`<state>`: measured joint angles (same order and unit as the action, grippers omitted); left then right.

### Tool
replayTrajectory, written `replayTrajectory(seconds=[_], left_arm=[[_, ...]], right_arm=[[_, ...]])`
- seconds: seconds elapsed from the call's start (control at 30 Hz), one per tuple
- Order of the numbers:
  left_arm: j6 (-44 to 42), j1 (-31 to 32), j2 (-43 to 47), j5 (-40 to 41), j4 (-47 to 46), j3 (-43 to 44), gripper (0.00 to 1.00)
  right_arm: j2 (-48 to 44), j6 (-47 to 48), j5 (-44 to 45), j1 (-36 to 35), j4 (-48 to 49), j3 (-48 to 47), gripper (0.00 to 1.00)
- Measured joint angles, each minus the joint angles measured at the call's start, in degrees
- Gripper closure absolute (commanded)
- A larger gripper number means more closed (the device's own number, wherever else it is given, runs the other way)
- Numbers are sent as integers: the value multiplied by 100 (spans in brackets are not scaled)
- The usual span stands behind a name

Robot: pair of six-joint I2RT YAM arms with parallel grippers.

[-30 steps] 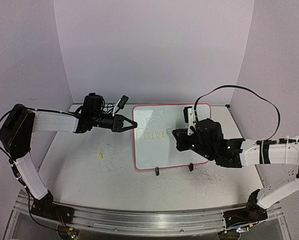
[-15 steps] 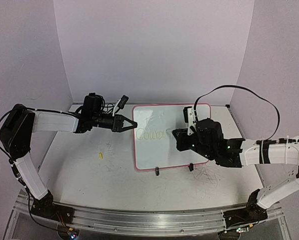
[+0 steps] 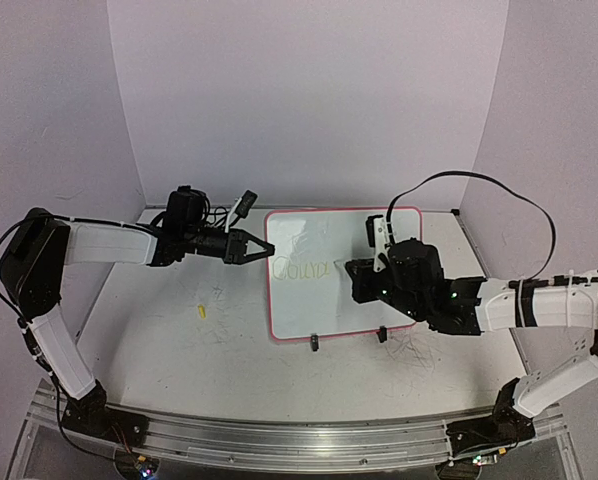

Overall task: Write a sentence on the whiteboard
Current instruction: Write a sentence at the center of the board.

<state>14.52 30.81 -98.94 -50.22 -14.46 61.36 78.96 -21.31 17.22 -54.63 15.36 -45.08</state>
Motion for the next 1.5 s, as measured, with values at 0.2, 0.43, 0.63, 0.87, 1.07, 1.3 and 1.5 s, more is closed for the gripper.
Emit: replayTrajectory(seconds=[0.2, 0.43, 0.63, 0.87, 1.07, 1.3, 1.5], left_arm=[[0, 0, 2, 0, 0, 0, 100], [-2, 2, 11, 3, 0, -2, 100], [0, 0, 11, 8, 4, -2, 100], [0, 0, 11, 37, 7, -2, 100], [0, 0, 12, 37, 8, -2, 100], [-2, 0, 31, 38, 7, -2, 100], [-2, 2, 33, 48, 16, -2, 100]], right_arm=[[0, -40, 154, 0, 2, 0, 100], [37, -43, 233, 0, 2, 0, 100], [96, -34, 264, -4, 5, -18, 100], [172, 25, 220, -4, 8, -115, 100], [203, 26, 97, -6, 20, -127, 100], [203, -15, 5, -47, -12, -107, 100], [203, -116, -45, -96, -19, 38, 100]])
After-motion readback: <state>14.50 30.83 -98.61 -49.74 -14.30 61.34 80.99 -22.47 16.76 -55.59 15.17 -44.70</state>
